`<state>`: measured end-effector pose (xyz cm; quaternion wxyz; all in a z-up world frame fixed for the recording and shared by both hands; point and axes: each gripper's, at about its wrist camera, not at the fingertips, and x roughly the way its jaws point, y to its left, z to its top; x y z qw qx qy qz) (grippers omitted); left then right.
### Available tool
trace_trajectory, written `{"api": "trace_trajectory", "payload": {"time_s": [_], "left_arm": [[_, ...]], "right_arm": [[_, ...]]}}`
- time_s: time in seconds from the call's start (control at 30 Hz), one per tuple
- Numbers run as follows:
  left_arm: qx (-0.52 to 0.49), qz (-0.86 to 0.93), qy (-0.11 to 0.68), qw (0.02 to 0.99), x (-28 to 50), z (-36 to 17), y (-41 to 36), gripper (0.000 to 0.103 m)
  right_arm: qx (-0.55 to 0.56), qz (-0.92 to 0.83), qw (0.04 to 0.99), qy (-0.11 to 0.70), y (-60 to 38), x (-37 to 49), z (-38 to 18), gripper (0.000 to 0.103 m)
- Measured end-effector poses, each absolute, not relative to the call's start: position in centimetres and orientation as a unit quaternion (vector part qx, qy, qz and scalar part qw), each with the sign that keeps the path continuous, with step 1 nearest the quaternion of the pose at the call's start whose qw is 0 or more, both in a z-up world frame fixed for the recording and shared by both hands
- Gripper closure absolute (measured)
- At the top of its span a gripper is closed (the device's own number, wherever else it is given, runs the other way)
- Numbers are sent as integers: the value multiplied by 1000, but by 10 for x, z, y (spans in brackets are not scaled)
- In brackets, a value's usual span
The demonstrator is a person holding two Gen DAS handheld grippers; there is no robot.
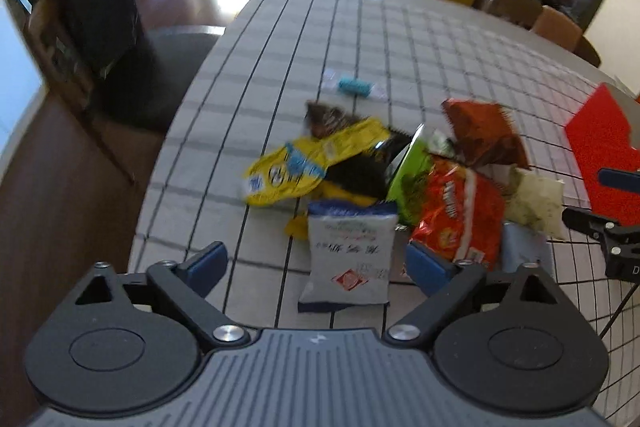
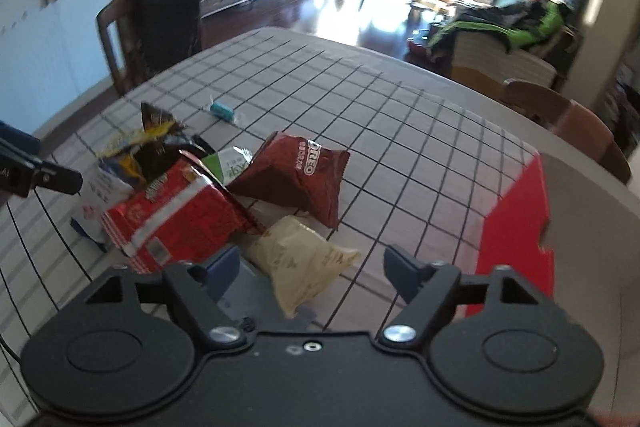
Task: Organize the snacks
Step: 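Grasp the white milk-tablet packet with the left tool while the right tool grasps the cream bread bag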
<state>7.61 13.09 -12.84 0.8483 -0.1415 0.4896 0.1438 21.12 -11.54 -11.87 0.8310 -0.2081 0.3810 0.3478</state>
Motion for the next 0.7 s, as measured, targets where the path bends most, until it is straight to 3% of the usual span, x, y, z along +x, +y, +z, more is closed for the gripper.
{"api": "trace_trajectory", "payload": {"time_s": [0.23,0.6,0.7], "left_arm": [[-106,144,510,841,81,-147,119,21],[-100,115,524,838,103,-161,113,21],[-104,116,529,834,106,-164,114,28]], "right_arm": [[-266,386,800,375,-96,230,-135,34],[-252,406,774,414,-89,240,-159,42],[-247,407,776,414,-89,239,-162,45]]}}
